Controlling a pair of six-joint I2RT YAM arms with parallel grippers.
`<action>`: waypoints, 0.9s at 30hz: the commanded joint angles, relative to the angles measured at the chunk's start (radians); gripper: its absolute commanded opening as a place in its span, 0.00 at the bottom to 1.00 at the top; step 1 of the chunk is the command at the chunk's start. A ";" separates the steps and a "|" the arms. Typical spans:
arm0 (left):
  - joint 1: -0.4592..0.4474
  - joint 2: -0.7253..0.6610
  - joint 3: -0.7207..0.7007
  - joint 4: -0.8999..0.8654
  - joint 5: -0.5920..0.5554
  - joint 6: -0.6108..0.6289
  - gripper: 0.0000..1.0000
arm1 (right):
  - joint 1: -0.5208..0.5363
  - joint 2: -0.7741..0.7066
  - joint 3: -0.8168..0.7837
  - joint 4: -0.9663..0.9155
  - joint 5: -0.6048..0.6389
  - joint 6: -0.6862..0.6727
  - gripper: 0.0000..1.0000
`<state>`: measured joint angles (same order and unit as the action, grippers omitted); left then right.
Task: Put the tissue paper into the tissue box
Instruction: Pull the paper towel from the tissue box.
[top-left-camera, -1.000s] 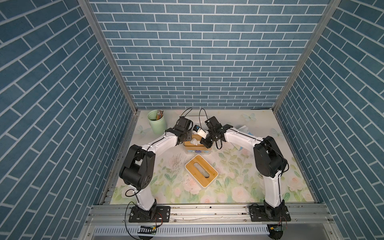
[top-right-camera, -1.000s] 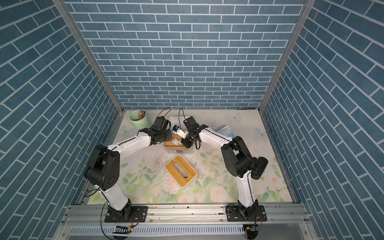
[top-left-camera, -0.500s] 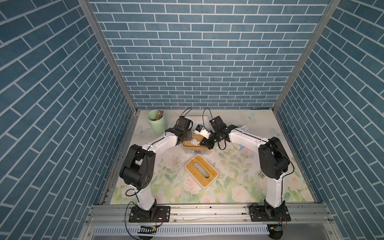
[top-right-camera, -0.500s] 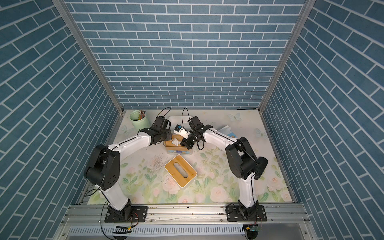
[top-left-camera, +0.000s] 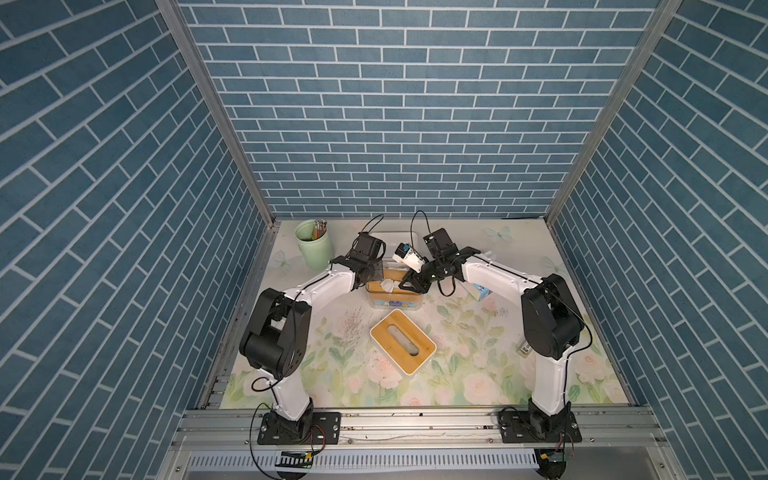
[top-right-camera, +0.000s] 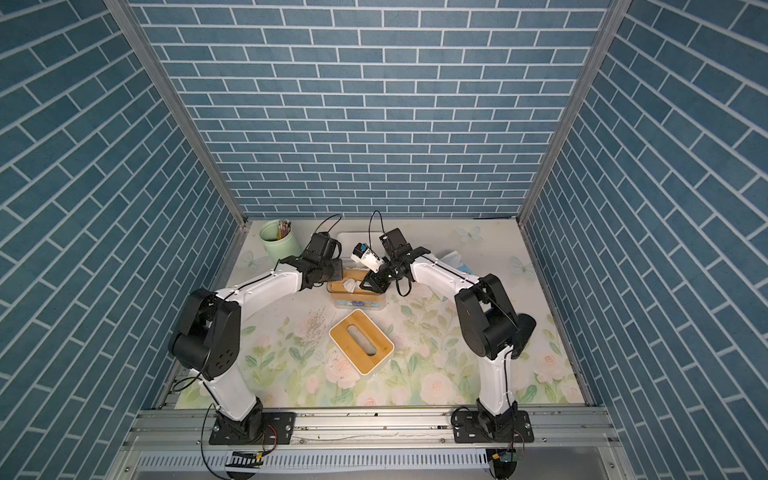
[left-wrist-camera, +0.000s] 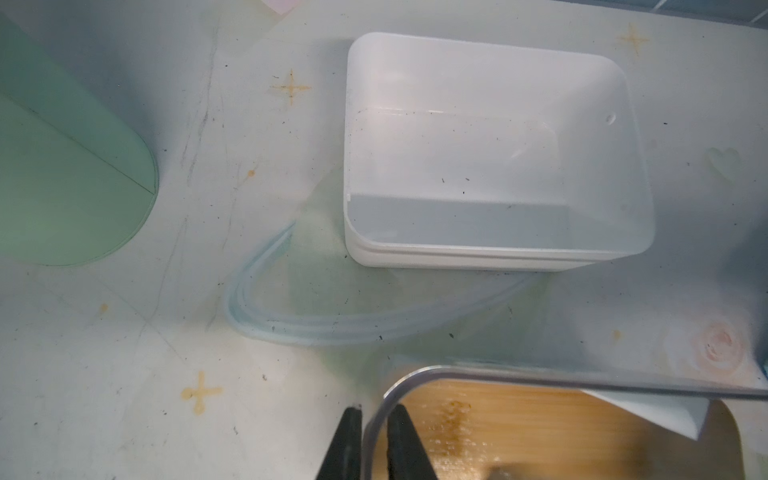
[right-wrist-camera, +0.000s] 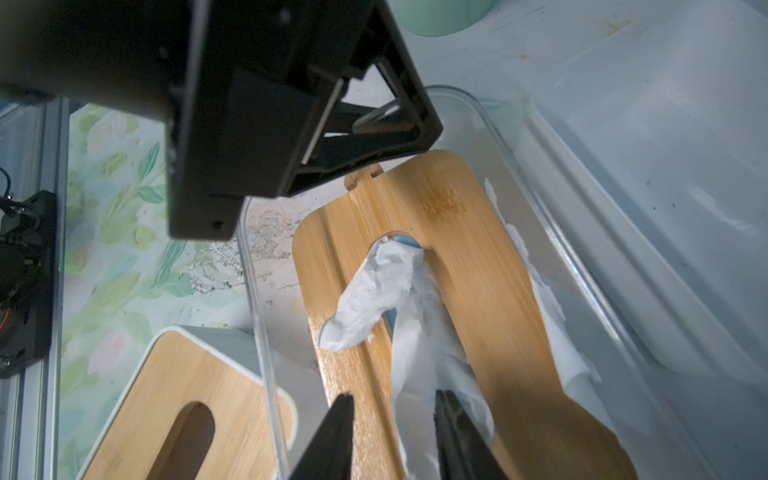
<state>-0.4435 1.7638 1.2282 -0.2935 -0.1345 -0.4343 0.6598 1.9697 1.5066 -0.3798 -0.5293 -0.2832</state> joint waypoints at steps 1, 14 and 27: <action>0.003 0.015 -0.003 0.009 -0.001 0.002 0.17 | -0.003 -0.010 0.026 0.010 0.044 0.025 0.41; 0.004 0.007 -0.016 0.016 -0.004 -0.006 0.14 | 0.017 0.062 0.050 0.017 -0.015 0.050 0.44; 0.006 -0.008 -0.038 0.036 -0.002 -0.017 0.08 | 0.021 0.098 0.051 0.080 -0.102 0.115 0.10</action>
<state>-0.4427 1.7615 1.2118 -0.2680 -0.1368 -0.4351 0.6773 2.0537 1.5482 -0.3359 -0.5682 -0.2035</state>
